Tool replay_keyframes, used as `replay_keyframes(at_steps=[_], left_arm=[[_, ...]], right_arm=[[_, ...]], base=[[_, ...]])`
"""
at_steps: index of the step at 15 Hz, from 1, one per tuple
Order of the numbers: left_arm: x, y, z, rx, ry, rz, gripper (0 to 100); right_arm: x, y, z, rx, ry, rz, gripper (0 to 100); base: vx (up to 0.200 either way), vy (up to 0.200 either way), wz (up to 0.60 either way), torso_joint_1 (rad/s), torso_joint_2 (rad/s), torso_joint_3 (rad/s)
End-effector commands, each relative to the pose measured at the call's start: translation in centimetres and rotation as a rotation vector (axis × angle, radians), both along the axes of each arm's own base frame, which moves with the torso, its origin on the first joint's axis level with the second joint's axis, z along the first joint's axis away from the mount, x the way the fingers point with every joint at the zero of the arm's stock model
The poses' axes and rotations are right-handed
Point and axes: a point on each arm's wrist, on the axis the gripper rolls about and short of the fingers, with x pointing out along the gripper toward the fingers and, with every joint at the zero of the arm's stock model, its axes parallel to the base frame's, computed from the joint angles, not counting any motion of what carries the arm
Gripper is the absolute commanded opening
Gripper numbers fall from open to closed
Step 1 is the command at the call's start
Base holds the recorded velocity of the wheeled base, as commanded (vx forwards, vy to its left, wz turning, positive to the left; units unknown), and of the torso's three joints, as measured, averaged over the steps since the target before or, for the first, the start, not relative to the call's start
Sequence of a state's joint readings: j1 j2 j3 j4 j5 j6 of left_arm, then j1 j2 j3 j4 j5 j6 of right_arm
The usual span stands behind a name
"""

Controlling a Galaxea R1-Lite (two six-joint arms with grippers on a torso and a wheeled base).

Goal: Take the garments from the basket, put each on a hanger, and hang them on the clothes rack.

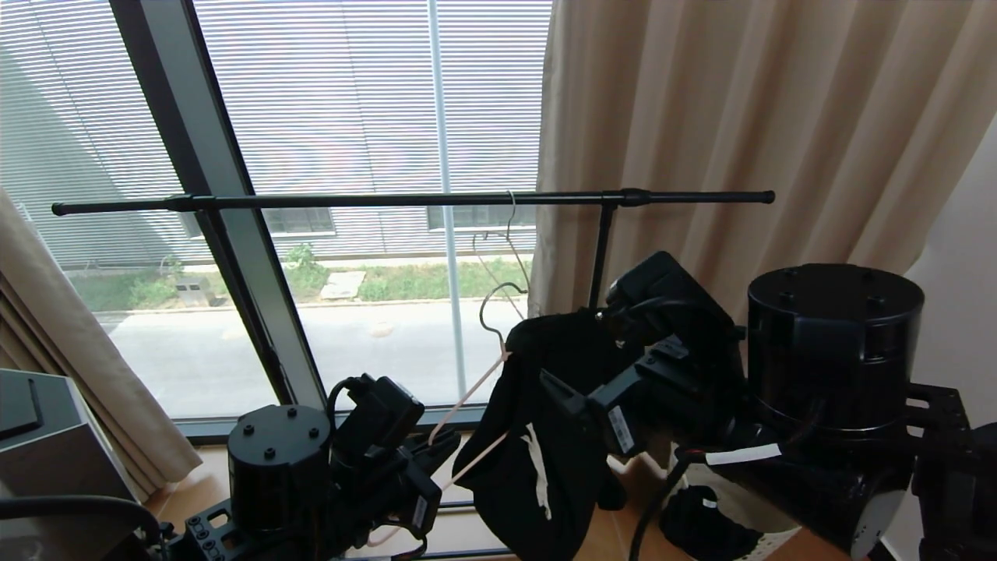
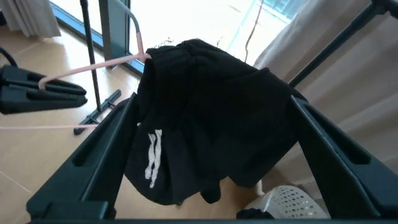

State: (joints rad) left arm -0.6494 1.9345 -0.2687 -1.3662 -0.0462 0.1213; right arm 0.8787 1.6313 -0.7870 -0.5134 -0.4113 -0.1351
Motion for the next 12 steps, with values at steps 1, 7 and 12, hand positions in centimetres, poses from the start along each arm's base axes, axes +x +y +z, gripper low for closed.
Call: replay_keyframes(at_steps=[1, 7, 12], left_arm=[[-0.3, 0.1, -0.2, 0.011, 0.006, -0.007, 0], [-1.6, 0.2, -1.0, 0.072, 0.022, -0.086, 0], [-2.3, 0.0, -1.1, 0.085, 0.015, -0.118, 0]], right_arm=[[-1.6, -5.2, 1.7, -0.077, -0.062, 0.080, 100], [2.5, -11.0, 6.2, -0.369, 0.114, 0.471, 100], [6.8, -9.9, 5.5, -0.487, 0.249, 0.665, 100]], base=[[0.000, 0.000, 0.00, 0.000, 0.00, 0.000], [0.000, 0.000, 0.00, 0.000, 0.00, 0.000], [0.000, 0.000, 0.00, 0.000, 0.00, 0.000]])
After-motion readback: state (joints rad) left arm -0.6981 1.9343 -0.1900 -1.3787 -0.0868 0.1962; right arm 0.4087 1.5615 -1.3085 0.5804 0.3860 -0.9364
